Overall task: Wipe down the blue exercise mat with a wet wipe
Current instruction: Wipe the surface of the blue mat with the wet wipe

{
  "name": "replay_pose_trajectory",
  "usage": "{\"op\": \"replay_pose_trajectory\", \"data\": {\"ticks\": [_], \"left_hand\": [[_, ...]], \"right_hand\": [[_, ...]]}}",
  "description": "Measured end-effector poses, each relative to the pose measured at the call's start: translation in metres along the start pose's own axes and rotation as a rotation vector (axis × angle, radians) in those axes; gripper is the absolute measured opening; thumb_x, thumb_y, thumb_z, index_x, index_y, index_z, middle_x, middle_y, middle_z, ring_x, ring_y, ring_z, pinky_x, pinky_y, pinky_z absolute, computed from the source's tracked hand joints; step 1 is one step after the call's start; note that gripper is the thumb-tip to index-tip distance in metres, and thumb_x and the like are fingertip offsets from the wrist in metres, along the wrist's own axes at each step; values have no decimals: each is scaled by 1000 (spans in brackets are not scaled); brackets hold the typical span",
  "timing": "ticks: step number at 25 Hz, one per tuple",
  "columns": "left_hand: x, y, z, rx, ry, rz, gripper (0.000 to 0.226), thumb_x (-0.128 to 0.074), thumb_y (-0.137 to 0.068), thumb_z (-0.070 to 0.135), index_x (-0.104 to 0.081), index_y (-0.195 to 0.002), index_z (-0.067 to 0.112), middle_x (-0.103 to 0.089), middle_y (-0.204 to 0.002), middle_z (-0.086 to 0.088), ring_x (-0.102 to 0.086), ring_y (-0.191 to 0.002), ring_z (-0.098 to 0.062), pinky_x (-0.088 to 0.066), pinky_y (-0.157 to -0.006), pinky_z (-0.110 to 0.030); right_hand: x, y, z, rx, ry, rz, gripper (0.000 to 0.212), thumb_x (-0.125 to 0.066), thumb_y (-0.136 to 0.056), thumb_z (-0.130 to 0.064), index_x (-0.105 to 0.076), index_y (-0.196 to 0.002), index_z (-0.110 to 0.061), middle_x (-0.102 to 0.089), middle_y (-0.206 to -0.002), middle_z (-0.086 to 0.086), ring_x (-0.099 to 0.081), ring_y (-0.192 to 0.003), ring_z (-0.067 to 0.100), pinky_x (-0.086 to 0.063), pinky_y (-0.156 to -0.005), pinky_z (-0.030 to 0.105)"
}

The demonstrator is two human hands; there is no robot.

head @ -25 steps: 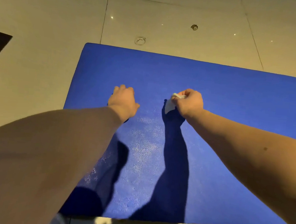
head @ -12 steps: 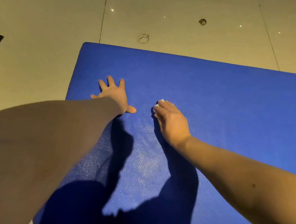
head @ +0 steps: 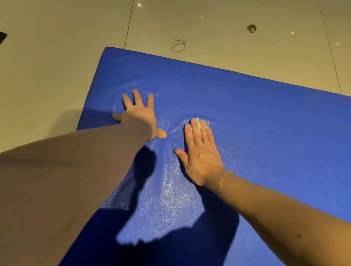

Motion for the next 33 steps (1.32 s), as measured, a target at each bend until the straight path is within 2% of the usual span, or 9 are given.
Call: {"op": "replay_pose_trajectory", "data": {"ticks": [3,7,11,15,20,22,25,30,33], "left_hand": [[4,-2,-2,-28,-20,-31,135,-69,-68,81,17,-159,29,23,-164,-13,13,-150,-45,-31,-106,-74],[3,-6,0,-23,-70,-20,137,-68,-67,82,19,-158,28,27,-163,-16,18,-150,-45,-31,-104,-76],[4,-7,-1,-28,-17,-38,138,-73,-67,78,18,-158,30,30,-162,-15,23,-149,-44,-27,-104,-78],[4,-9,-2,-34,0,-40,138,-74,-67,77,18,-158,30,31,-162,-15,24,-149,-43,-26,-104,-78],[1,-10,-1,-25,-11,-22,140,-74,-65,79,18,-158,30,29,-162,-15,22,-150,-44,-29,-104,-77],[3,-10,0,-22,-4,-28,140,-75,-65,78,18,-158,30,30,-162,-15,22,-149,-44,-29,-103,-78],[5,-11,0,-24,8,-43,139,-75,-66,76,19,-158,31,32,-161,-14,24,-149,-43,-27,-103,-77],[6,-8,-1,-23,-1,-45,138,-74,-67,77,20,-157,32,33,-161,-12,25,-149,-43,-28,-106,-76],[5,-9,-2,-31,1,-30,138,-74,-66,78,19,-158,32,31,-162,-12,23,-149,-42,-29,-106,-75]], "right_hand": [[16,-36,21,-5,-10,30,84,-5,-97,-59,-5,-157,0,5,-165,19,11,-152,34,3,-124,47],[38,-101,38,-208,-61,75,75,-19,-103,-50,-9,-155,3,-1,-164,21,3,-152,37,2,-124,48],[49,-149,0,-27,-56,66,66,-22,-105,-36,-8,-155,3,-1,-164,21,4,-152,37,2,-124,47],[57,-156,29,35,11,63,67,-20,-106,-43,-7,-157,-1,0,-166,16,4,-153,32,2,-124,44],[68,-149,94,-290,19,47,68,-17,-105,-44,-10,-156,1,-1,-165,18,2,-153,33,0,-124,45],[70,-156,80,-322,-11,77,65,-18,-105,-41,-22,-150,4,-16,-160,22,-12,-149,37,-7,-123,46],[73,-181,26,-159,-142,108,64,-19,-98,-45,-43,-131,4,-40,-138,23,-35,-129,40,-25,-115,48],[68,-186,21,-16,-26,21,69,-17,-106,-46,-9,-157,0,-1,-166,16,4,-153,32,-1,-125,44],[72,-175,58,-43,68,57,68,-18,-106,-45,-5,-157,-1,3,-166,16,8,-153,31,4,-125,43]]}}
Point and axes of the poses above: each hand's wrist, its own y-axis away from the middle knuckle, its own x-axis out of the back of the hand, z = x × y, the point moved 1 cm from there along -y, towards the middle knuckle
